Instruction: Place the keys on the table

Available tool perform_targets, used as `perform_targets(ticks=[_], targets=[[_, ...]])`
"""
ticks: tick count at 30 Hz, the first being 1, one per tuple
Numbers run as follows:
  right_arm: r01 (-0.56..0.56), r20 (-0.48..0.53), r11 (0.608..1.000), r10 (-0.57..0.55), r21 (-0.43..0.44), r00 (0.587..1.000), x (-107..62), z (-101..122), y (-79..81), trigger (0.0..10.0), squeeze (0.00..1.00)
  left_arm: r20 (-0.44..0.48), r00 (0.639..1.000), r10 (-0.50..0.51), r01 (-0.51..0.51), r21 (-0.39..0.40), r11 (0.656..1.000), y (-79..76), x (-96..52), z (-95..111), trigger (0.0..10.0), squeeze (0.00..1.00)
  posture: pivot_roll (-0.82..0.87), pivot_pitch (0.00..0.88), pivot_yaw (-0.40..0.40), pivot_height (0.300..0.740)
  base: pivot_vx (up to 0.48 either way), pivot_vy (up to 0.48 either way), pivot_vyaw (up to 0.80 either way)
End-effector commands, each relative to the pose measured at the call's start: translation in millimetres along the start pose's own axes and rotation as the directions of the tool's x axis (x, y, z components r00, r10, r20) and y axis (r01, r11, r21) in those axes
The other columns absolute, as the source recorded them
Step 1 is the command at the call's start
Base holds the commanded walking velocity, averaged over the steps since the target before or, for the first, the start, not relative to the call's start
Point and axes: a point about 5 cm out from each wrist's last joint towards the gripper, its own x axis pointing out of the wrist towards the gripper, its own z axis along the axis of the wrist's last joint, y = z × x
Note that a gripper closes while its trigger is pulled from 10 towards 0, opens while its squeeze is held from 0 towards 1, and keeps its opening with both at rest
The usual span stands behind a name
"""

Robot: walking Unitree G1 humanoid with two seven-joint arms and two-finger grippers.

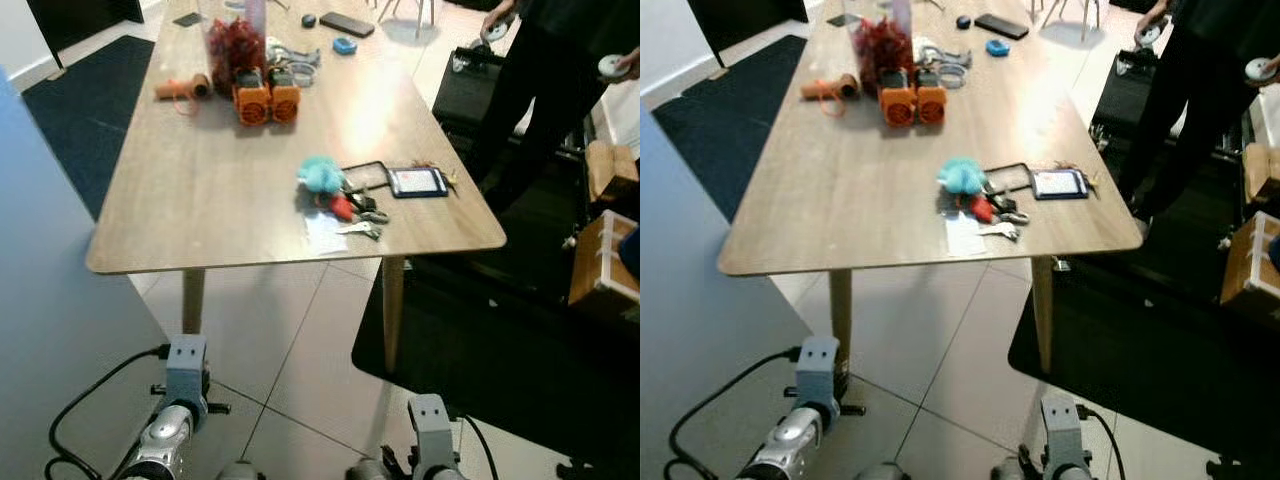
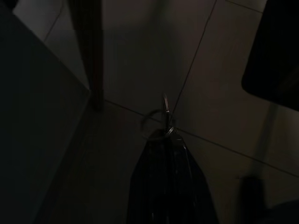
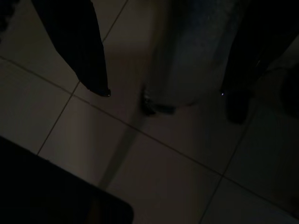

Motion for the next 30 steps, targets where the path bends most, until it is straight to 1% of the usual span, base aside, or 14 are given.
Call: perform_targets(ticks=[1,5,7,10,24,26,29,30], targets=[[0.012,-0.024,1.0,-0.012,0.008,1.0,-2.8,-7.8,-4.1,10.0,0.0,-0.027,1.0,-0.002,0.002,0.005,1.0,-0.6,-1.9,-6.8,10.0,0.0,0.05,0.104,-0.011,0.74,0.0,-0.416,0.0],[0.014,-0.028,1.0,-0.014,0.007,1.0,-3.2,-8.7,-5.2,10.0,0.0,-0.031,0.999,0.01,-0.01,-0.009,1.0,0.3,-2.1,-7.5,10.0,0.0,0.05,0.104,-0.011,0.74,0.0,0.0,0.0],[0.015,-0.029,1.0,-0.014,0.007,0.999,-3.2,-8.9,-5.3,10.0,0.0,-0.03,1.0,0.01,-0.01,-0.006,1.0,0.5,-2.1,-7.4,10.0,0.0,0.05,0.104,-0.011,0.74,0.0,0.0,0.0],[0.018,-0.029,1.0,-0.018,0.008,0.999,-3.5,-9.3,-6.4,10.0,0.0,-0.025,1.0,0.005,-0.005,0.019,1.0,0.2,-1.8,-6.3,10.0,0.0,0.05,0.1,-0.012,0.74,0.0,0.0,0.0],[0.017,-0.032,1.0,-0.017,-0.005,0.999,-3.4,-8.8,-7.6,10.0,0.0,-0.02,1.0,-0.001,0.001,0.015,1.0,-2.5,-0.8,-4.7,10.0,0.0,0.05,0.09,-0.012,0.74,0.0,0.0,0.0],[0.017,-0.033,1.0,-0.017,-0.006,0.999,-3.5,-8.9,-7.8,10.0,0.0,-0.021,1.0,-0.001,0.002,0.023,1.0,-2.4,-0.8,-4.7,10.0,0.0,0.05,0.089,-0.012,0.74,0.0,0.0,0.0],[0.017,-0.035,1.0,-0.017,-0.009,0.999,-3.6,-9.2,-8.2,10.0,0.0,-0.022,1.0,-0.011,0.013,0.058,0.998,-2.7,-0.6,-4.0,10.0,0.0,0.04,0.085,-0.013,0.74,0.0,0.0,0.0],[0.017,-0.035,1.0,-0.017,-0.009,0.999,-3.6,-9.2,-8.3,10.0,0.0,-0.025,1.0,-0.015,0.017,0.072,0.997,-3.1,-0.6,-4.1,10.0,0.0,0.04,0.082,-0.013,0.74,0.0,-0.48,0.0]])
